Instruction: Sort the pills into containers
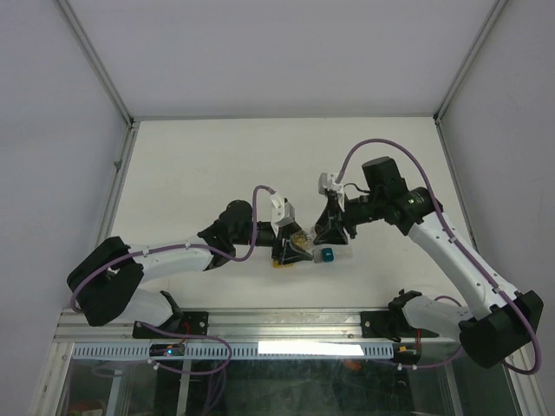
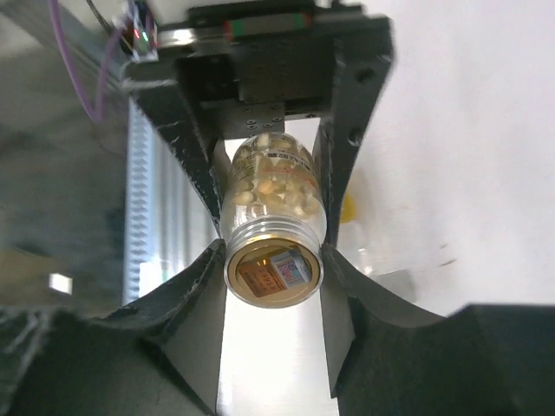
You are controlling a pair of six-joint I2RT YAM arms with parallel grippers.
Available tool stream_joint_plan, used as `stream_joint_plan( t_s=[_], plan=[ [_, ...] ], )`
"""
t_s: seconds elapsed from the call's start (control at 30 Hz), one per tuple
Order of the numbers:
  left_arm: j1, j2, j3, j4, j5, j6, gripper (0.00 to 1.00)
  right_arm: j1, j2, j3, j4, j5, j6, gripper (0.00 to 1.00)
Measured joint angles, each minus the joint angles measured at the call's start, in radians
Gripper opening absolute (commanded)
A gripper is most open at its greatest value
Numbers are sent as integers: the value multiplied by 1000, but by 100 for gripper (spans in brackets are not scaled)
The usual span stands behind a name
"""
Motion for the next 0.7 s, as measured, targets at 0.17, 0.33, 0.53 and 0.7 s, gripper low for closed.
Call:
stream_joint_plan(
  t_s=[0.17,0.33,0.53,0.7],
  plan=[
    [0,32,24,3,28,14,0,21,-4,46,-114,0,-464,30],
    [7,32,47,-5,34,16,0,23,-3,86,-128,17,-552,89],
    [13,32,47,-62,40,14,0,-5,-8,113,-81,58,-278,99],
    [13,31,47,-85,40,14,0,-34,-18,180,-62,89,51,94]
  ],
)
